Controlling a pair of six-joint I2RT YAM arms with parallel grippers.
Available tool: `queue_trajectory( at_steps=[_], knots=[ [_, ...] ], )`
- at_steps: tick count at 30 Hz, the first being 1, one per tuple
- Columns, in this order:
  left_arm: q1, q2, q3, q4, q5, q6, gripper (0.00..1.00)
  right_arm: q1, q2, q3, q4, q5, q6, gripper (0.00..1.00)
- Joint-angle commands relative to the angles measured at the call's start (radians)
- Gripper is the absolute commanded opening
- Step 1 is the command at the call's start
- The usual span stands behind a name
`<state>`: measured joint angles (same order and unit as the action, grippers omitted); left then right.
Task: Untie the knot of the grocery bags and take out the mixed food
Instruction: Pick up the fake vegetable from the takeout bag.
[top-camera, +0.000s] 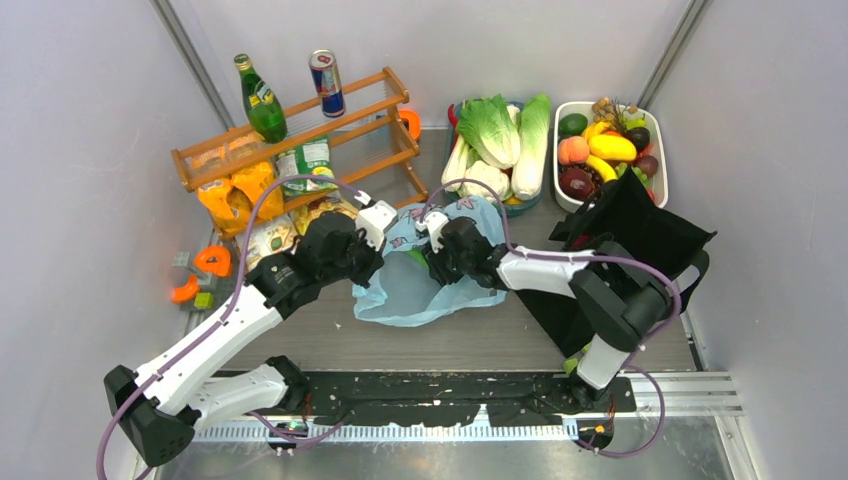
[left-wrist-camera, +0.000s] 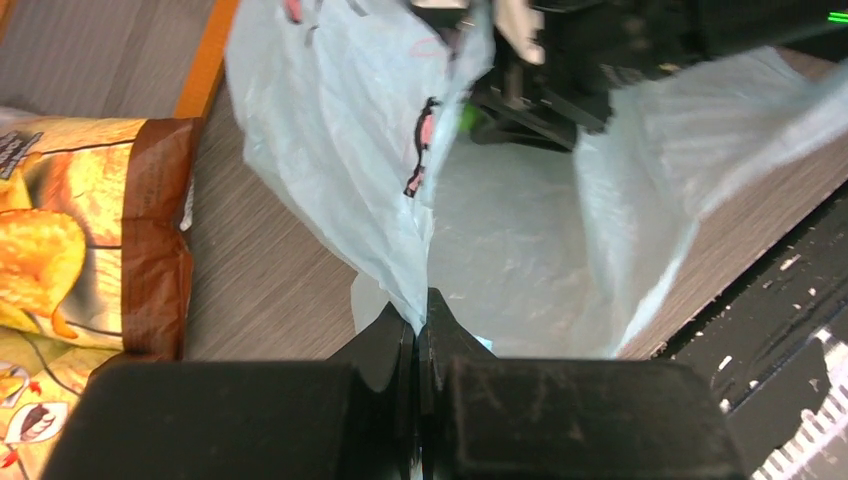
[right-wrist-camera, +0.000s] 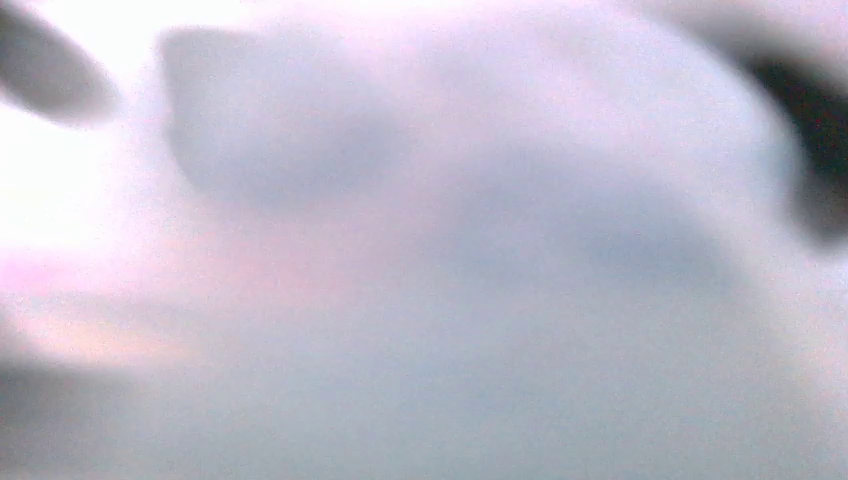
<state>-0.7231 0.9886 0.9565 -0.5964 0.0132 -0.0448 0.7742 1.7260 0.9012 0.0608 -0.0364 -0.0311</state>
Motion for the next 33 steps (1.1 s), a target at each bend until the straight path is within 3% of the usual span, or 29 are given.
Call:
queue_trajectory(
  at_steps=[1, 6, 13, 18, 22, 25, 30, 33],
  knots=[
    [0.013, 0.006, 0.007, 0.008, -0.083, -0.010, 0.00, 0.054, -0.166, -0.041, -0.001, -0.020, -0.022, 0.26],
    [0.042, 0.022, 0.017, -0.018, -0.180, -0.033, 0.00, 0.127, -0.337, -0.144, 0.005, 0.026, -0.048, 0.24],
    [0.146, 0.010, 0.020, -0.017, -0.160, -0.065, 0.00, 0.167, -0.567, -0.282, 0.007, -0.008, -0.049, 0.23],
    [0.193, -0.003, 0.014, 0.001, -0.078, -0.072, 0.00, 0.169, -0.744, -0.326, 0.020, -0.117, -0.038, 0.18],
    [0.192, -0.014, -0.001, 0.040, 0.087, -0.048, 0.00, 0.169, -0.804, -0.323, 0.054, -0.151, 0.002, 0.18],
    [0.192, -0.021, -0.014, 0.069, 0.182, -0.042, 0.00, 0.169, -0.814, -0.330, 0.198, -0.185, 0.067, 0.19],
    [0.188, -0.003, -0.009, 0.054, 0.199, -0.028, 0.00, 0.189, -0.787, -0.345, 0.523, -0.196, 0.188, 0.19],
    [0.183, 0.007, -0.008, 0.054, 0.208, -0.027, 0.00, 0.212, -0.762, -0.320, 0.628, -0.184, 0.200, 0.19]
  ],
)
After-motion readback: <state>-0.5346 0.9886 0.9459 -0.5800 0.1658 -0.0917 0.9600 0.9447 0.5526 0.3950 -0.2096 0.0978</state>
